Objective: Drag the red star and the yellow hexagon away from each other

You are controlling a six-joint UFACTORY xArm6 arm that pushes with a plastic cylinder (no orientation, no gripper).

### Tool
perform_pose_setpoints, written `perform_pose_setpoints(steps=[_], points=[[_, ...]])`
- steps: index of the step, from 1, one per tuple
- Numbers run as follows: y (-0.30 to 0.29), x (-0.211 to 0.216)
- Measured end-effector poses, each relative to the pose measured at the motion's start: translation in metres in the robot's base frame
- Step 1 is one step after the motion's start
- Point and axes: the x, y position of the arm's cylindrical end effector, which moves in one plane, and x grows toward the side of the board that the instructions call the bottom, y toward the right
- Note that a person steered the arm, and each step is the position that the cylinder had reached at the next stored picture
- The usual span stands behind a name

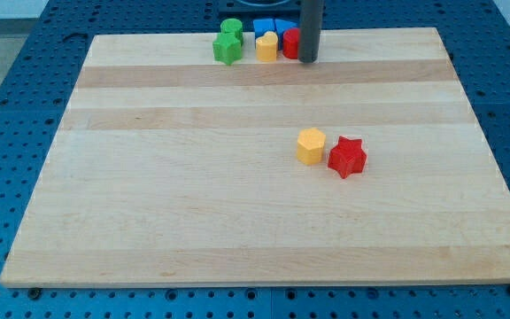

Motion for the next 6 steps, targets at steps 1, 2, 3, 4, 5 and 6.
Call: perform_pose_setpoints(steps=[1, 2, 3, 4, 5, 6], points=[[0.002, 0.000], [0.049, 0.016], [0.116, 0.055], [0.155, 0.126], [0.130, 0.183], [0.080, 0.198]])
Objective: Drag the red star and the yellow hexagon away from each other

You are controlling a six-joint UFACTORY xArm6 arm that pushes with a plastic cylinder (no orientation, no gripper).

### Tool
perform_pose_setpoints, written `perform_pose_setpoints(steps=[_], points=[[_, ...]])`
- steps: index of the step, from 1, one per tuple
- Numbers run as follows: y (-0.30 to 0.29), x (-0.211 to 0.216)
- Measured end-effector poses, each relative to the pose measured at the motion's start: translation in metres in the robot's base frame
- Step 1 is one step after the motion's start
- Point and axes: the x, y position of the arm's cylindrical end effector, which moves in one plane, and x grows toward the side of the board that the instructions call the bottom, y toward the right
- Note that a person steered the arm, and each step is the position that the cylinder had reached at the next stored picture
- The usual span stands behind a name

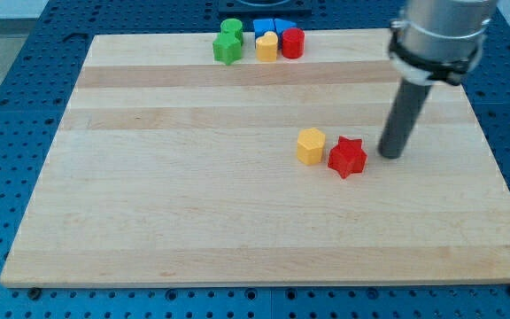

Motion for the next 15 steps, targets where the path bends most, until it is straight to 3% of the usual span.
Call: perform_pose_setpoints(steps=[1, 2, 3, 4, 6, 8, 9, 10, 11, 12, 14, 15], points=[[-0.032, 0.001], [-0.008, 0.008], [-0.031, 0.018], [-0.095, 0.011], [-0.129, -0.055], [-0.147, -0.043], [-0.197, -0.043], [-0.235, -0.068], [-0.235, -0.121], [-0.235, -0.126], [-0.335, -0.077], [-0.326, -0.103]])
